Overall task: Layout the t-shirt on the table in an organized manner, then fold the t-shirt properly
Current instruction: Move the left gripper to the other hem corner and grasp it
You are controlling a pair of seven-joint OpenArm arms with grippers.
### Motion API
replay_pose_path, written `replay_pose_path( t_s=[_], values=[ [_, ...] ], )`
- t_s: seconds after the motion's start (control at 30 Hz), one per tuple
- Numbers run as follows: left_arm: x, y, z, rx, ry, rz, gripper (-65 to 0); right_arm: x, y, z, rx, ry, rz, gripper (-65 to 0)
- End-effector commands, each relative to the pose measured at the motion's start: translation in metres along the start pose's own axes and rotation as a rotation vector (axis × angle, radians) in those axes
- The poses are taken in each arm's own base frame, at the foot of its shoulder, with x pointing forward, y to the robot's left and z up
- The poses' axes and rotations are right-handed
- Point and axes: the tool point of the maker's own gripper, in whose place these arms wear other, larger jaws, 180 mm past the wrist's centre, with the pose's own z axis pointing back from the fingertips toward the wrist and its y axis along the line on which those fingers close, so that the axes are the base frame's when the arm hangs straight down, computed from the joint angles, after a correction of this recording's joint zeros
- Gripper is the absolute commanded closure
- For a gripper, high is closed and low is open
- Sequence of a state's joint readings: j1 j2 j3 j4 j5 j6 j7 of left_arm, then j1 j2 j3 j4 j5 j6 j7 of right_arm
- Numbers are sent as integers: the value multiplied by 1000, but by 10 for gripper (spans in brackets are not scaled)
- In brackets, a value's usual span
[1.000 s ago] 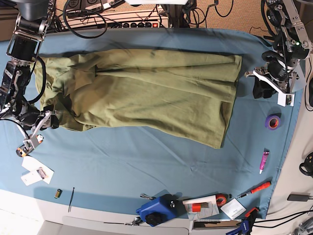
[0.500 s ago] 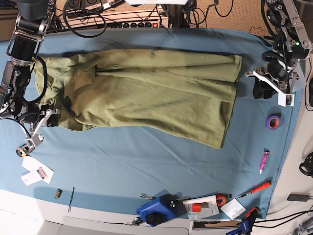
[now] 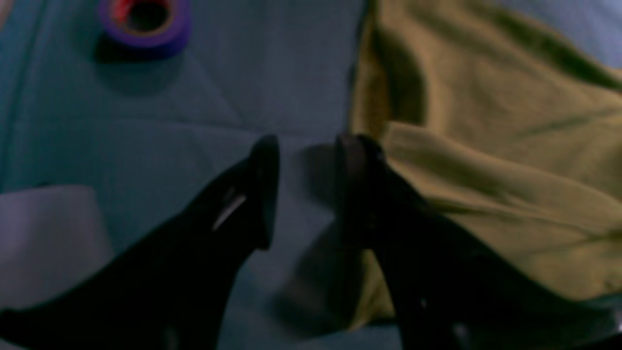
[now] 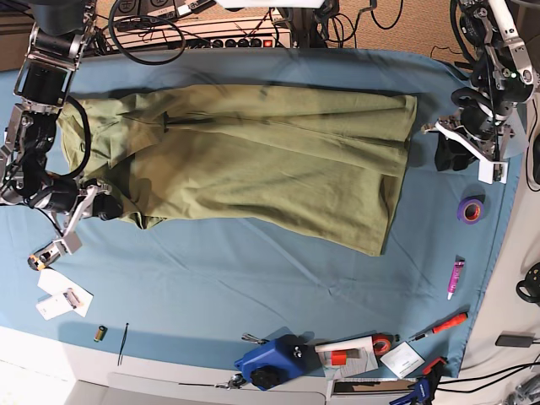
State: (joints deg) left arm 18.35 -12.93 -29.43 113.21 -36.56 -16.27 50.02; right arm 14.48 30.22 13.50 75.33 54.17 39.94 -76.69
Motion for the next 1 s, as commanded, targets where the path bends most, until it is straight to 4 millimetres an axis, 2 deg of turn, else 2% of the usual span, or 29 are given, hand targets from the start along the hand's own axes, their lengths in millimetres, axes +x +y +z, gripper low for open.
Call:
replay_pose_path(
  t_s=[0.0, 0.17, 0.3, 0.37, 0.5, 0.7, 0.83, 0.97],
  values=[
    [15, -11, -1, -40, -57, -19, -184, 21, -4, 13, -13, -60, 26, 0],
    [31, -51, -28, -79, -88, -198, -186, 17, -8, 13, -36, -37, 31, 0],
    [59, -74, -43, -48, -173, -380, -249, 14, -11, 13, -48, -16, 34, 0],
    [69, -80, -50, -31, -192, -410, -255, 13, -10, 13, -48, -13, 34, 0],
    [70, -79, -80, -30, -136, -404, -255, 13, -11, 13, -48, -13, 34, 0],
    [80, -58, -128, -15, -24, -374, -255, 13, -11, 13, -49, -13, 34, 0],
    [80, -65, -149, -113, 65, -326, -254, 13, -11, 12, -51, -11, 35, 0],
    [73, -54, -167, -113, 155, -294, -254, 10, -15, 13, -72, 7, 40, 0]
  ],
)
